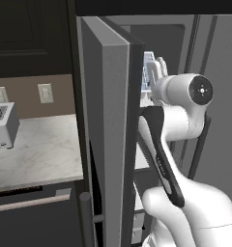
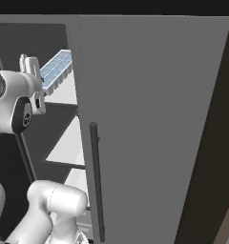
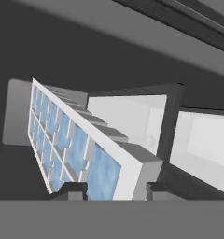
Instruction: Open the freezer door, pick up the ice cube tray from the freezer, and place it on the dining counter.
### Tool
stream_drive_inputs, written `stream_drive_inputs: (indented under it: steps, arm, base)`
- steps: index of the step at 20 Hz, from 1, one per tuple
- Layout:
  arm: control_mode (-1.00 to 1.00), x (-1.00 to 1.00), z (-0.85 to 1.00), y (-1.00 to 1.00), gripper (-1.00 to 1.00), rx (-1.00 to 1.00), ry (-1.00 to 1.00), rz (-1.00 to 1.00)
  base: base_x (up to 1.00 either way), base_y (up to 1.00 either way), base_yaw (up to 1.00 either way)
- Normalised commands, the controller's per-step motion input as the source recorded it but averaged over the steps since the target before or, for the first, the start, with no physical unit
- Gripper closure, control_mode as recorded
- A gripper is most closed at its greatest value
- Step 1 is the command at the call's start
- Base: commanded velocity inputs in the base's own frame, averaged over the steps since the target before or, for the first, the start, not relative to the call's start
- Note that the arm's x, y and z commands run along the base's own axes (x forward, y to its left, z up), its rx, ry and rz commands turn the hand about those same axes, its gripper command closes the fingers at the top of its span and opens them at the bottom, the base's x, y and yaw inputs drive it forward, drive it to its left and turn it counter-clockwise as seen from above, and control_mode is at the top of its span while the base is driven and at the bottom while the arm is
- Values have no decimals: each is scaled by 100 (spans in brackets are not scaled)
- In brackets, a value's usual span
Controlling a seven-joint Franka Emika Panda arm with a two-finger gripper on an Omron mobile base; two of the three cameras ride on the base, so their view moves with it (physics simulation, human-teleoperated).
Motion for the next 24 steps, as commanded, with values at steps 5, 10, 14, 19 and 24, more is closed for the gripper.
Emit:
stream_drive_inputs:
  steps: [5,10,14,19,24]
  arm:
    - [-100,-64,18,-1,100,3,15,7]
    - [-100,-60,17,0,100,3,16,6]
    - [-100,-57,8,0,100,2,12,4]
    - [-100,-63,8,-17,100,0,8,0]
    - [-100,-58,6,-35,100,0,1,0]
  base:
    - [0,0,0]
    - [0,0,0]
    - [0,0,0]
    - [0,0,0]
    - [0,0,0]
